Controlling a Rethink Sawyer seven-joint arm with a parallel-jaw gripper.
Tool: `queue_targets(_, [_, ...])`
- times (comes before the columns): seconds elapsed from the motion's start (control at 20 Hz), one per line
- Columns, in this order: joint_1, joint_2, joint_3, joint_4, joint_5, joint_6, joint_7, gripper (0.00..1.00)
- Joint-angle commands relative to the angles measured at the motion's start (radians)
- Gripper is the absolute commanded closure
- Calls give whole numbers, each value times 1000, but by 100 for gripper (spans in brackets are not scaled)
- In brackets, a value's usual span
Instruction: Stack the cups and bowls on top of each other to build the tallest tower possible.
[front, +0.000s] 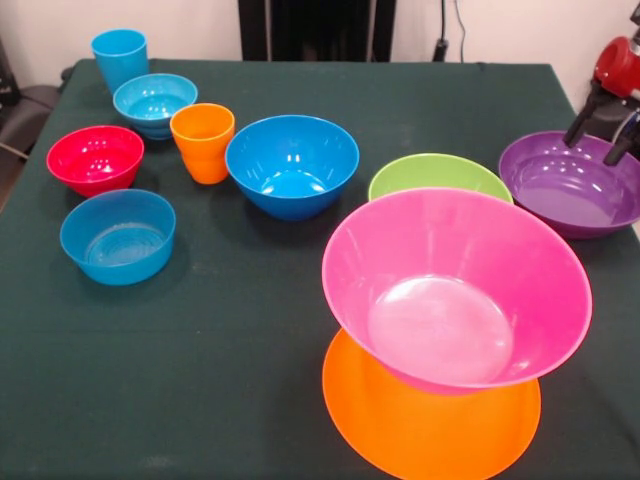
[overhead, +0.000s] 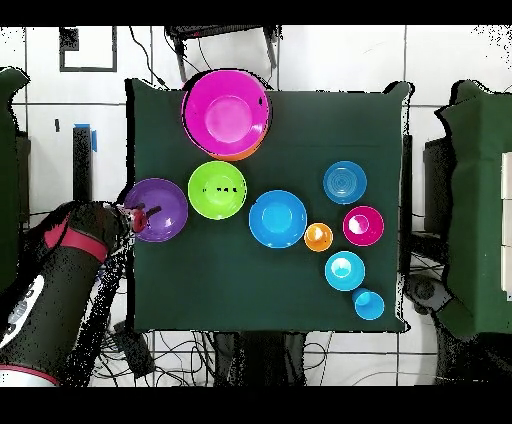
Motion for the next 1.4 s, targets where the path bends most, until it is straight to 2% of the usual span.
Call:
queue_targets(0.05, [19, 85, 59, -31, 77, 100, 250, 0])
queue_targets(0.85, [68, 162, 3, -85, 187, 111, 297, 0])
queue_targets(1.4, [75, 151, -22, -107, 219, 173, 274, 0])
